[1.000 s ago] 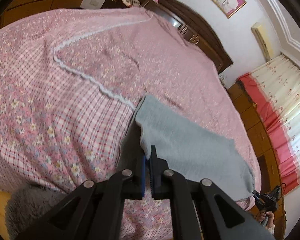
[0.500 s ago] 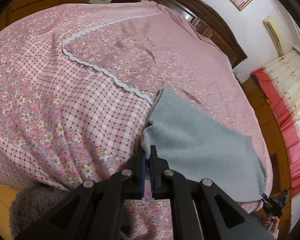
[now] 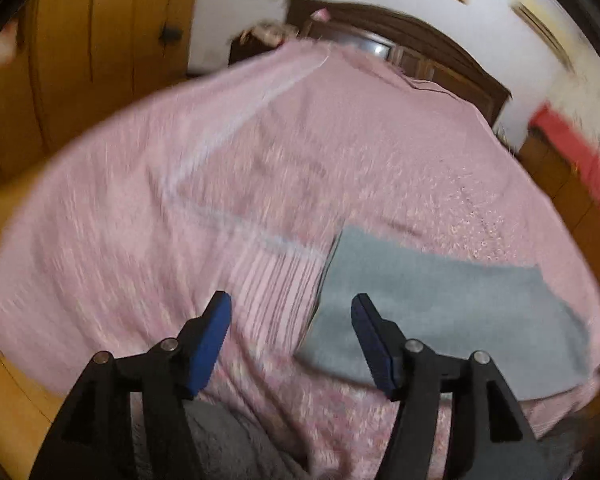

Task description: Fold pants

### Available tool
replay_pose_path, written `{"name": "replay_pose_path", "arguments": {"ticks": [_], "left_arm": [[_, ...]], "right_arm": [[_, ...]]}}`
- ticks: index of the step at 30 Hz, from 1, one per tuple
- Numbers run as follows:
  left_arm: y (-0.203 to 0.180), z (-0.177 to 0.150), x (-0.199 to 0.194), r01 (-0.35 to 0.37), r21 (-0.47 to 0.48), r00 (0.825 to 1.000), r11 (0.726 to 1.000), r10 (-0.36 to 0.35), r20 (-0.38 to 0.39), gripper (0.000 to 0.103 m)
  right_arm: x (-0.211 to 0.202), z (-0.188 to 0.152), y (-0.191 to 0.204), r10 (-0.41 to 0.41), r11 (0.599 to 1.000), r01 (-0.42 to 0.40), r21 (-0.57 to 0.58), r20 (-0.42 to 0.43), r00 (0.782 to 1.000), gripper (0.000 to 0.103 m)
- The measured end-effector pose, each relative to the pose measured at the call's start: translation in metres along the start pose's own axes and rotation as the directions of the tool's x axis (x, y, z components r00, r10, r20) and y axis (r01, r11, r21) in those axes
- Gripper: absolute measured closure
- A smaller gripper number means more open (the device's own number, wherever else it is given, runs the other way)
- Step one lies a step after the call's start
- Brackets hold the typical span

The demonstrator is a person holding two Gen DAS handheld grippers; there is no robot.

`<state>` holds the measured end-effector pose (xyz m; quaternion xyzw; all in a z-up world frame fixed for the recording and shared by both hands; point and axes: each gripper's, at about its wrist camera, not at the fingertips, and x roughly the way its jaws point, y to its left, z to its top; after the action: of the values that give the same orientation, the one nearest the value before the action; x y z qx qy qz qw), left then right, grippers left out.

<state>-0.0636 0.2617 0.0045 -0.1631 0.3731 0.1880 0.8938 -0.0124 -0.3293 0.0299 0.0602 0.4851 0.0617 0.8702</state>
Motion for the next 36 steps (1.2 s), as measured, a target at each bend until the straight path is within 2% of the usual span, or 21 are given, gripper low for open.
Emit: {"name": "replay_pose_path", "arguments": {"ticks": [2,5,6,9,12,14,15,16,18,19,22,26,28,29,30,32,34,36], "left_arm": [[-0.021,0.012,-0.006,0.000,0.064,0.999,0.998,-0.002,0.034,0.029],[-0.058,0.028,-0.006,0.036,0.132,0.997,0.991,-0.046,0.070,0.025],[-0.074,0.033,0.000,0.055,0.149,0.996,0.987,-0.065,0.065,0.024],[-0.108,0.038,0.031,0.131,0.189,0.991,0.973,-0.136,0.015,0.021],[-0.132,0.027,0.083,0.157,0.187,0.987,0.970,-0.146,-0.074,0.023],[-0.132,0.014,0.117,0.103,0.184,0.989,0.978,-0.080,-0.126,0.033],[-0.129,0.011,0.127,0.075,0.179,0.990,0.981,-0.052,-0.132,0.034],[-0.124,0.006,0.134,0.069,0.165,0.993,0.984,-0.051,-0.107,0.033],[-0.119,0.003,0.135,0.076,0.171,0.996,0.982,-0.068,-0.052,0.033],[-0.120,0.003,0.134,0.069,0.191,0.997,0.979,-0.062,-0.045,0.033],[-0.123,0.002,0.132,0.048,0.215,0.999,0.975,-0.044,-0.026,0.032],[-0.115,0.003,0.118,0.069,0.172,0.998,0.983,-0.069,-0.006,0.032],[-0.109,0.004,0.106,0.100,0.148,0.994,0.984,-0.105,0.024,0.032],[-0.104,0.004,0.098,0.120,0.140,0.991,0.983,-0.127,0.041,0.032],[-0.102,0.006,0.095,0.133,0.139,0.989,0.981,-0.141,0.050,0.032],[-0.099,0.008,0.104,0.108,0.144,0.994,0.984,-0.111,0.013,0.032],[-0.102,0.010,0.123,0.085,0.142,0.996,0.986,-0.079,-0.047,0.032],[-0.102,0.010,0.130,0.065,0.157,0.997,0.985,-0.059,-0.041,0.031]], "right_arm": [[-0.004,0.016,0.011,0.014,0.999,-0.013,-0.041,0.033,0.999,0.064],[0.002,0.041,0.034,0.102,0.994,-0.099,-0.055,0.049,0.994,0.064],[0.009,0.051,0.043,0.156,0.987,-0.153,-0.057,0.044,0.987,0.064],[0.038,0.066,0.058,0.245,0.968,-0.244,-0.058,0.005,0.970,0.065],[0.089,0.070,0.054,0.221,0.975,-0.222,-0.010,-0.064,0.973,0.073],[0.113,0.068,0.042,0.186,0.983,-0.185,0.021,-0.108,0.977,0.091],[0.128,0.066,0.029,0.177,0.984,-0.173,0.043,-0.127,0.976,0.099],[0.136,0.066,0.022,0.197,0.980,-0.191,0.055,-0.124,0.973,0.103],[0.139,0.065,0.004,0.276,0.959,-0.269,0.091,-0.087,0.957,0.103],[0.138,0.066,-0.001,0.281,0.957,-0.273,0.101,-0.078,0.956,0.103],[0.131,0.070,-0.001,0.239,0.969,-0.234,0.085,-0.059,0.969,0.103],[0.114,0.074,0.014,0.148,0.989,-0.146,0.030,-0.054,0.988,0.102],[0.105,0.076,0.024,0.145,0.989,-0.144,0.037,-0.036,0.989,0.092],[0.099,0.076,0.028,0.170,0.985,-0.169,0.030,-0.018,0.985,0.086],[0.096,0.078,0.031,0.188,0.982,-0.187,0.011,-0.009,0.982,0.085],[0.098,0.079,0.036,0.176,0.984,-0.176,-0.022,-0.020,0.984,0.084],[0.115,0.079,0.032,0.121,0.992,-0.122,-0.018,-0.069,0.990,0.084],[0.134,0.079,0.020,0.134,0.991,-0.130,0.043,-0.106,0.985,0.094]]}}
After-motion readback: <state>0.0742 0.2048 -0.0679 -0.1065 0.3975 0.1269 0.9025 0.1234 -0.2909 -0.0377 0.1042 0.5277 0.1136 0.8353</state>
